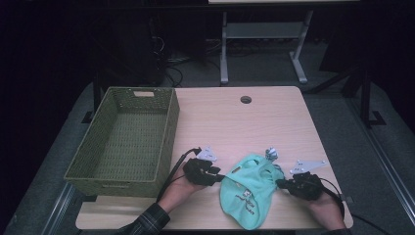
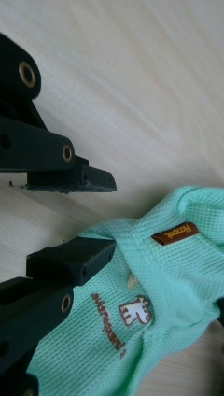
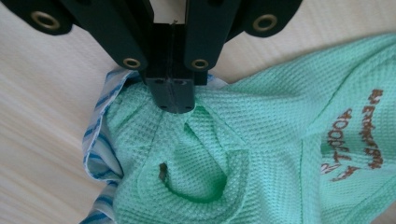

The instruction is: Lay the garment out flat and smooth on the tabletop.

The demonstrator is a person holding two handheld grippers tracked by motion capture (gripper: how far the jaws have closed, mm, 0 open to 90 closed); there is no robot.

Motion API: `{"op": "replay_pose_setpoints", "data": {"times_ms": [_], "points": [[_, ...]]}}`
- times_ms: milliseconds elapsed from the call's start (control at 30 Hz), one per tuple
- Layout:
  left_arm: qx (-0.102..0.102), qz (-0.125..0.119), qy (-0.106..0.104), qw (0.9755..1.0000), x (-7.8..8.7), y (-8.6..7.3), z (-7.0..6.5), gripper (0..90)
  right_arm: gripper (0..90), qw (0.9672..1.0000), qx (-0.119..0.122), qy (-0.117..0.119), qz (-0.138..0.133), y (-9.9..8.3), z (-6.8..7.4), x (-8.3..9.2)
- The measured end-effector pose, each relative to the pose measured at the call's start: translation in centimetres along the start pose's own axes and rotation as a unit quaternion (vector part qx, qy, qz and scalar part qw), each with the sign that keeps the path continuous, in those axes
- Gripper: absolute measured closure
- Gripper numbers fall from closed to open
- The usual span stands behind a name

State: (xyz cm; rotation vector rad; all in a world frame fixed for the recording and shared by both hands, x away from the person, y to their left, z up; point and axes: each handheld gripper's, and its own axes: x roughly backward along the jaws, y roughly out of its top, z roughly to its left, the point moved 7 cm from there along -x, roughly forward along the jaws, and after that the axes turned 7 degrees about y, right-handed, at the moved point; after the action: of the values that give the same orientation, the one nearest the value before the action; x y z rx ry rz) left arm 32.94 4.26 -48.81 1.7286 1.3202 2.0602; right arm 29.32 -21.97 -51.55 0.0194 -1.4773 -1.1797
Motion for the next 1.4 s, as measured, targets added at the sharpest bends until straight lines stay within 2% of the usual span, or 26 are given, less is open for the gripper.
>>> {"op": "replay_pose_setpoints", "data": {"times_ms": [100,233,500,600,700,733,833,1000,1067,1133,1233,1300,1400], "points": [[0.008,-0.012,0.0,0.9999,0.1,0.6,0.4,61.0,89.8,1.0,-0.002,-0.005,-0.002,0.2,-0.8,0.0],[0.004,-0.021,-0.001,0.9998,-0.6,1.7,0.7,59.7,89.3,0.9999,-0.003,-0.009,-0.002,0.6,-1.5,0.1],[-0.003,-0.033,-0.004,0.9995,-2.5,4.2,1.7,58.3,77.1,0.999,-0.006,-0.012,-0.042,2.2,-2.1,1.4],[-0.003,-0.036,-0.009,0.9993,-3.5,5.2,1.9,57.3,75.2,0.9983,-0.011,-0.011,-0.055,2.9,-2.4,1.8],[-0.003,-0.038,-0.017,0.9991,-4.3,5.8,1.9,56.4,74.3,0.9983,-0.014,-0.01,-0.056,3.2,-2.6,1.8],[-0.005,-0.043,-0.024,0.9988,-5.2,6.5,1.7,56.1,72.6,0.9982,-0.02,-0.005,-0.056,3.3,-2.9,1.6],[-0.005,-0.046,-0.034,0.9984,-6.2,6.9,1.5,56.0,70.3,0.9985,-0.025,-0.006,-0.048,3.2,-3.2,1.2],[-0.003,-0.038,-0.049,0.9981,-8.1,7.3,1.1,56.7,68.7,0.9984,-0.038,0.009,-0.041,3.1,-3.5,0.6],[-0.006,-0.032,-0.055,0.998,-8.7,7.3,0.9,60.8,68.9,0.9985,-0.039,0.011,-0.036,3.0,-3.4,0.5],[-0.01,-0.028,-0.055,0.998,-9.0,7.2,0.8,71.1,71.6,0.9985,-0.043,0.011,-0.032,2.9,-3.4,0.4],[-0.011,-0.025,-0.055,0.9981,-9.0,7.2,0.9,80.9,83.4,0.9987,-0.044,0.008,-0.025,2.7,-3.5,0.2],[-0.009,-0.027,-0.057,0.998,-8.8,7.2,0.9,82.7,88.1,0.9989,-0.039,0.006,-0.025,2.7,-3.6,0.2],[-0.008,-0.034,-0.055,0.9979,-8.0,7.4,1.0,83.7,89.1,0.9989,-0.037,0.002,-0.029,2.9,-3.5,0.3]]}}
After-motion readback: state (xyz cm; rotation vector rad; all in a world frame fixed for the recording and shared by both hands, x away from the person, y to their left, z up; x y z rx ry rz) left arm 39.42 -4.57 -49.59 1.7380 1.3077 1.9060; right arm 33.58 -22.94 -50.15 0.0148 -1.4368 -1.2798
